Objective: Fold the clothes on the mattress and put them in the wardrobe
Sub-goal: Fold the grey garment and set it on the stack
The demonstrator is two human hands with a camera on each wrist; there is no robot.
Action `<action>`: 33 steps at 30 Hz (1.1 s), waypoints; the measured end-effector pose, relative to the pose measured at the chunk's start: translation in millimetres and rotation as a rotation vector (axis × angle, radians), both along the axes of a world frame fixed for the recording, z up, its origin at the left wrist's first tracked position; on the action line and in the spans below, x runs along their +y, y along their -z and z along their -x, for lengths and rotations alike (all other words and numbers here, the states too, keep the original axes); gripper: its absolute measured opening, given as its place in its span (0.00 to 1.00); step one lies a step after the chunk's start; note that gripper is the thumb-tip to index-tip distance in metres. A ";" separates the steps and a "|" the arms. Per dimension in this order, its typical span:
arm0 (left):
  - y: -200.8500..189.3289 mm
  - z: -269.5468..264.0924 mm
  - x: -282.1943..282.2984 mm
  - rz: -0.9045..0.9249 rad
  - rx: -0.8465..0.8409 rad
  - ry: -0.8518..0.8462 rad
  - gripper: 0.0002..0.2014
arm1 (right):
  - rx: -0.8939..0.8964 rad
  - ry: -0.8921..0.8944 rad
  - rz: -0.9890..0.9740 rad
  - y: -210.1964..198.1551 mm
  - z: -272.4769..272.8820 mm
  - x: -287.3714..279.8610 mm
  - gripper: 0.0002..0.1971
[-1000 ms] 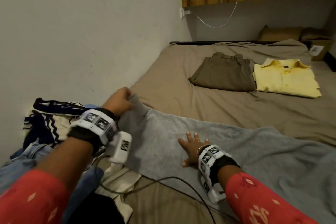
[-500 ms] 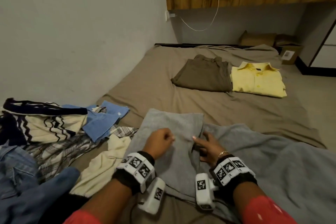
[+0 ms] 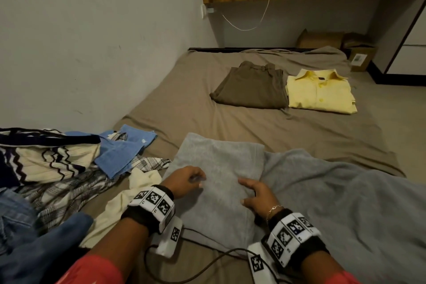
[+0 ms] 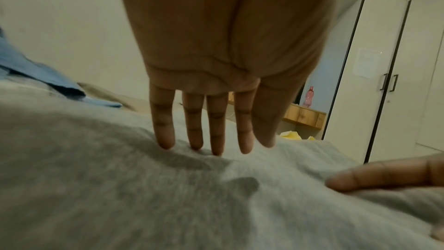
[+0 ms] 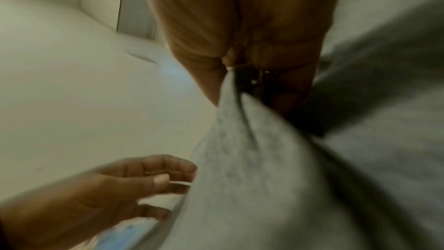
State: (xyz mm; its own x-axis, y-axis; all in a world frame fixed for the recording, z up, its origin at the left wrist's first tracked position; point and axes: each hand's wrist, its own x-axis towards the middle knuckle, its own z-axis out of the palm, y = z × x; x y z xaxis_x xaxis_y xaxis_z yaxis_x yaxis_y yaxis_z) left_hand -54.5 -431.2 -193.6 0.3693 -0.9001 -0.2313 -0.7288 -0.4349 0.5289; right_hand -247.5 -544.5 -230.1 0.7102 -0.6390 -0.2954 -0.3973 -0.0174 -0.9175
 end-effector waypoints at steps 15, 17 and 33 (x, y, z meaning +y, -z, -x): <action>0.5 78.6 -17.5 -0.148 -0.068 0.194 0.32 | -0.003 0.143 0.172 -50.2 141.4 -24.7 0.37; 2.1 98.8 -27.0 -0.213 -0.103 0.250 0.36 | 0.038 0.162 0.231 -55.0 178.6 -34.6 0.39; 11.0 153.8 -37.9 -0.346 -0.209 0.244 0.59 | 0.141 0.272 0.316 -62.7 271.3 -73.3 0.39</action>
State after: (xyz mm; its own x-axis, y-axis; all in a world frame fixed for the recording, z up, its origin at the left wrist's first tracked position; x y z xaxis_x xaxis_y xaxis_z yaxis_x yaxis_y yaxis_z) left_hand -208.2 -469.1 -204.6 0.2268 -0.8497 -0.4760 -0.9073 -0.3621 0.2140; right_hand -518.9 -617.8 -167.4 0.4702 -0.8718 -0.1377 -0.5473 -0.1656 -0.8204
